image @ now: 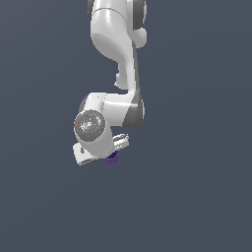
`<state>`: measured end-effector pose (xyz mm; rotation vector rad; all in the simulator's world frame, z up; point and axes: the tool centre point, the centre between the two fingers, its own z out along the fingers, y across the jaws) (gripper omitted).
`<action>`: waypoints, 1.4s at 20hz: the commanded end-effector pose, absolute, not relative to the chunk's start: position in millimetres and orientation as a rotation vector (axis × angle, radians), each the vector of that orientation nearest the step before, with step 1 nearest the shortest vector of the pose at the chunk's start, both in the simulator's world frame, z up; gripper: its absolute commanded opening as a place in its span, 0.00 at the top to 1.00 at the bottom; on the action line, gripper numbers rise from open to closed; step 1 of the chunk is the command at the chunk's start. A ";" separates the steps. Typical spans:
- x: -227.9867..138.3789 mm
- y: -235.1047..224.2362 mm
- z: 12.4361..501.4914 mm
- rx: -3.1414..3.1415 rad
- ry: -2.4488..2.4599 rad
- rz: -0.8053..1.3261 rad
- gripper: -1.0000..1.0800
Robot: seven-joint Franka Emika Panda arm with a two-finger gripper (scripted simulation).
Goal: Pick up the object and move it to a goal position.
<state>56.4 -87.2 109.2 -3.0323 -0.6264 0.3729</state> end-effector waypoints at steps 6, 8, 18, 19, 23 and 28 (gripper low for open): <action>59.3 -97.7 99.6 -2.988 -0.720 0.425 0.38; 59.5 -98.8 98.7 -2.983 -0.728 0.430 0.38; 54.4 -99.5 82.0 -2.982 -0.729 0.431 0.38; 53.2 -99.5 78.2 -2.982 -0.730 0.431 0.38; 50.5 -100.0 70.3 -2.981 -0.731 0.431 0.38; 50.4 -99.6 69.8 -2.981 -0.732 0.432 1.00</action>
